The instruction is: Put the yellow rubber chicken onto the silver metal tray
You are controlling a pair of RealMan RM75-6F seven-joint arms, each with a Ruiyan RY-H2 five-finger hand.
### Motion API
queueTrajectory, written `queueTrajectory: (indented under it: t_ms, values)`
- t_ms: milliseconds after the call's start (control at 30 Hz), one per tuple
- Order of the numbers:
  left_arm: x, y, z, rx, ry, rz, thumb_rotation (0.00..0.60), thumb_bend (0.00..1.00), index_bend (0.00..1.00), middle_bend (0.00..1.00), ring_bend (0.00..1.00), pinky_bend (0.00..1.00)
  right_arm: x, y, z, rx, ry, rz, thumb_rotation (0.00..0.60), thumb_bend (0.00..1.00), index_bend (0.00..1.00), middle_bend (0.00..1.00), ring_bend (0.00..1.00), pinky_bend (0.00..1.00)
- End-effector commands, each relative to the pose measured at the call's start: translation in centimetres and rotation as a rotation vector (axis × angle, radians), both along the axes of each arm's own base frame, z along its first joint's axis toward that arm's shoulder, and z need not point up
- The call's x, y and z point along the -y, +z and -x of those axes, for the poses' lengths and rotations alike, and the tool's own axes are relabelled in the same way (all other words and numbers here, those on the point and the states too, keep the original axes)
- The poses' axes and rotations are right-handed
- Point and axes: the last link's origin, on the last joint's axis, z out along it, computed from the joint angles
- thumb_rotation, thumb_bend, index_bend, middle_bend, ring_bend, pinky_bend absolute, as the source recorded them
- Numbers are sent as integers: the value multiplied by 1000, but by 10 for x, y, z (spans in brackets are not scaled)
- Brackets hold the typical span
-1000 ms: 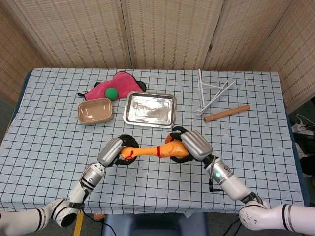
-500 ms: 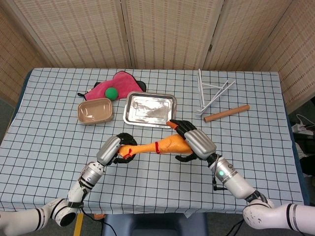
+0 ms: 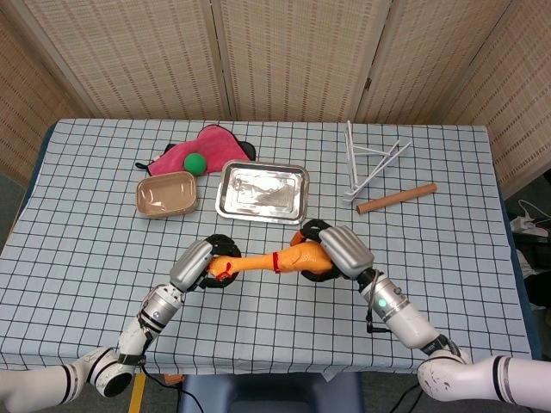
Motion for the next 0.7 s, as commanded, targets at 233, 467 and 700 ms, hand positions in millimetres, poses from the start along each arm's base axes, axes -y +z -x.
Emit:
queueTrajectory:
  t_ms: [233,467,700]
  values:
    - [-2,0,1,5,8,3,600,818,920,749,534,261,-4,1,-3,25,10,33,600,392,981,781,837,1000]
    - [-1,0,0,8,9,-4,600,818,920,749,534,262,-5,2,-1,102,-48,10,600,391,910,758,754,956]
    - [-2,-1,1,3,14,-2,600,823,920,749,533,261,-8,5,8,-12,1,-71,600,191,0,1,1,5]
